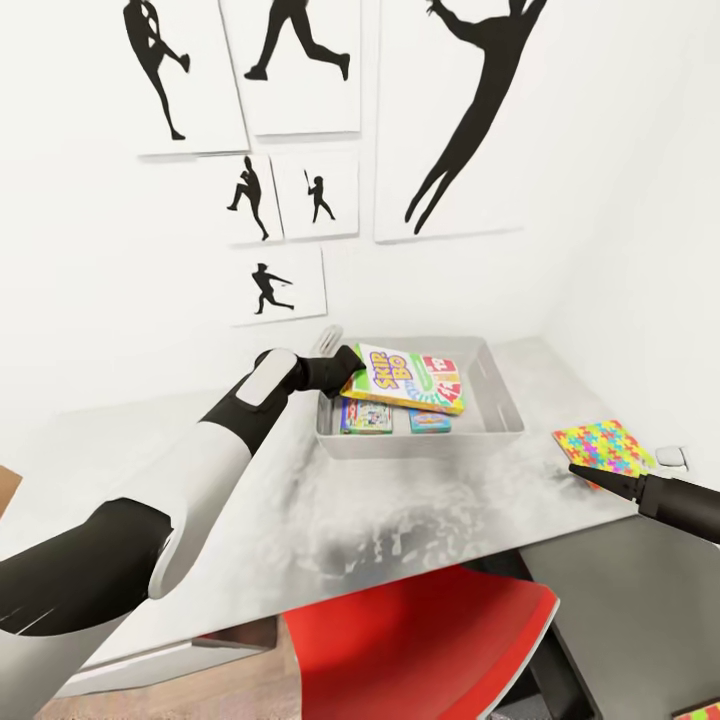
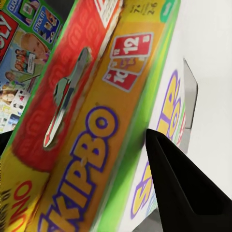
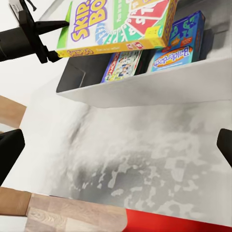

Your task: Put all the toys in the child's room - the three board games (two on the bed and one on the table), the two jigsaw puzzles on the table, and the tennis ball on the table - inside the toy box on the table in the child's room.

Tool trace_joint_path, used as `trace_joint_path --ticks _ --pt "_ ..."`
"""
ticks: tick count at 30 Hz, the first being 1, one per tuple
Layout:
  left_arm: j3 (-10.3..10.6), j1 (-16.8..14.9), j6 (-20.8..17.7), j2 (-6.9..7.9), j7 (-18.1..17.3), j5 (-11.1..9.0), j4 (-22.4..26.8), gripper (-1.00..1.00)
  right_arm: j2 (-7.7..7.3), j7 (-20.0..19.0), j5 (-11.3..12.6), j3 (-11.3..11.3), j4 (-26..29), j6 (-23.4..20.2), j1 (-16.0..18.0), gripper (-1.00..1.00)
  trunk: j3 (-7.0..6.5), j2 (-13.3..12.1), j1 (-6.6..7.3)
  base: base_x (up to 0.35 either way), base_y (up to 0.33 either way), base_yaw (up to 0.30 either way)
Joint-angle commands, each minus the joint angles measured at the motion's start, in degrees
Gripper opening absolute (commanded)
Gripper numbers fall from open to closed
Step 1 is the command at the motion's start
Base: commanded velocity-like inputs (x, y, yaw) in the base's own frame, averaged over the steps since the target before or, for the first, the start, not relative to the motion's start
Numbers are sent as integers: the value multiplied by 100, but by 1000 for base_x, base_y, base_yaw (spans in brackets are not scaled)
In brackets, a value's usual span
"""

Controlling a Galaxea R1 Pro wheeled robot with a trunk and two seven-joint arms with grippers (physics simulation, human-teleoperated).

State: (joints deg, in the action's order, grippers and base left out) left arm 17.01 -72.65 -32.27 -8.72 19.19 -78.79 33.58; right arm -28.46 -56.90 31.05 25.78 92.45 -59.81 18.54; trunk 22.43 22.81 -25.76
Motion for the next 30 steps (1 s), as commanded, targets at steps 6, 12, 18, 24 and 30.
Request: trace_joint_path --ticks 6,12,18,24,30 --pt "8 -52 2 6 41 -57 3 -100 -1 -32 -15 12 1 -19 6 100 66 11 -3 0 0 0" --pt "5 -120 -4 10 41 -57 -3 -100 -1 -32 -14 13 1 -19 5 100 122 11 -3 0 0 0" --pt "4 -184 -7 10 30 -53 -7 -100 -1 -32 -13 12 1 -19 6 100 178 11 -3 0 0 0" --pt "-12 -241 -7 17 -7 -55 -17 -100 -1 -32 -12 13 1 -19 7 100 235 11 -3 0 0 0" --pt "-19 -260 -7 14 -41 -57 -110 -100 -1 -32 -11 14 1 -19 5 100 291 11 -3 0 0 0"
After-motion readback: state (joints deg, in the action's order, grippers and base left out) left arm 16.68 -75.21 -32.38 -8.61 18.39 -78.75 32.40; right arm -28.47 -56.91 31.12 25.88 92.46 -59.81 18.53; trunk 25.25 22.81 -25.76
